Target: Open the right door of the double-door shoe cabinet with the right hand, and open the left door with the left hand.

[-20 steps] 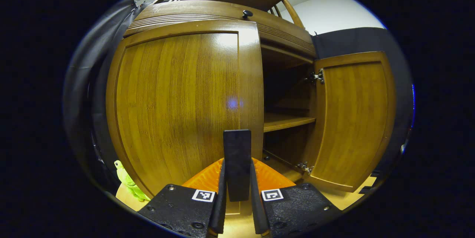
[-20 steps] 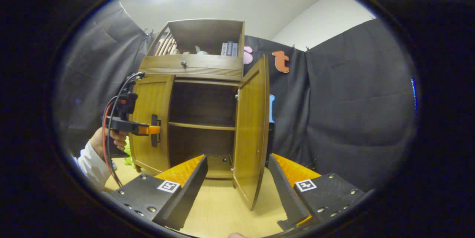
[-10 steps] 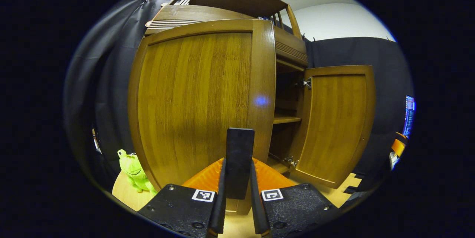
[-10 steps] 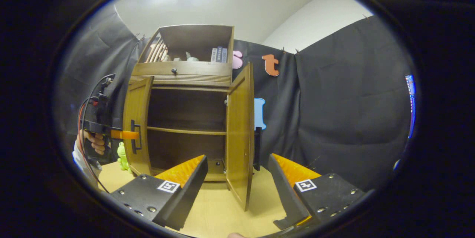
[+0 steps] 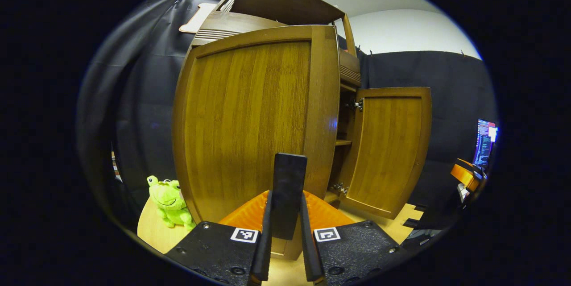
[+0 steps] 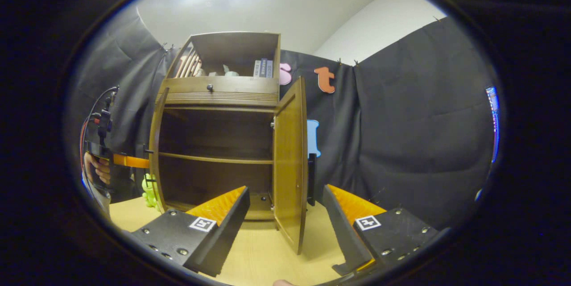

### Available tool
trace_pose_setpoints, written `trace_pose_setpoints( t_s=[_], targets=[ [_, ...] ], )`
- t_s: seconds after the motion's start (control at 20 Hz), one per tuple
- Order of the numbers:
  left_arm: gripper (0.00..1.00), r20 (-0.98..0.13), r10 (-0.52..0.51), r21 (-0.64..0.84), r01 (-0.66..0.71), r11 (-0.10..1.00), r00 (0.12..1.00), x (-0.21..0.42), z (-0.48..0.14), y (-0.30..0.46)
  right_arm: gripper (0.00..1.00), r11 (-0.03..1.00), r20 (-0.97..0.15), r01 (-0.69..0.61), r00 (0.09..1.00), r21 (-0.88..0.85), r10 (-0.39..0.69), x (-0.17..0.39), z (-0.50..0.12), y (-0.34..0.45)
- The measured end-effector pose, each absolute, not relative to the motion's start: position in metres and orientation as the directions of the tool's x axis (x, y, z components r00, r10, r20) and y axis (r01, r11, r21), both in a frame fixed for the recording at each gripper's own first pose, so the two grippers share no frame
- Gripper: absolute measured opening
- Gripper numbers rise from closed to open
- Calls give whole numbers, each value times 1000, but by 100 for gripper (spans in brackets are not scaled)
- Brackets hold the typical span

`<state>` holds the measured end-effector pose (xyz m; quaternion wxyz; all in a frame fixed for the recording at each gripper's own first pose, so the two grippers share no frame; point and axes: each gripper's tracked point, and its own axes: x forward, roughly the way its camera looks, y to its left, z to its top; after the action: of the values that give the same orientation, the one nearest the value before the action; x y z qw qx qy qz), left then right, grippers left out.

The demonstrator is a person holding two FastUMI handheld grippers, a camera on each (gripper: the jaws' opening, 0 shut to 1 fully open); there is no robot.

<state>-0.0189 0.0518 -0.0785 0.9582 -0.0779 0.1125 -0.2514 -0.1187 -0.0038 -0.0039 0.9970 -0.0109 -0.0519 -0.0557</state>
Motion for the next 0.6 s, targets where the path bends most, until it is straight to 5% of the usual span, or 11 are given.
trace_pose_setpoints(
  t_s=[0.6],
  targets=[
    [29,-164,-408,-169,382,909,898,-58,-67,110,98,998,117,48,992,-30,-44,-112,-1,30]
  ],
)
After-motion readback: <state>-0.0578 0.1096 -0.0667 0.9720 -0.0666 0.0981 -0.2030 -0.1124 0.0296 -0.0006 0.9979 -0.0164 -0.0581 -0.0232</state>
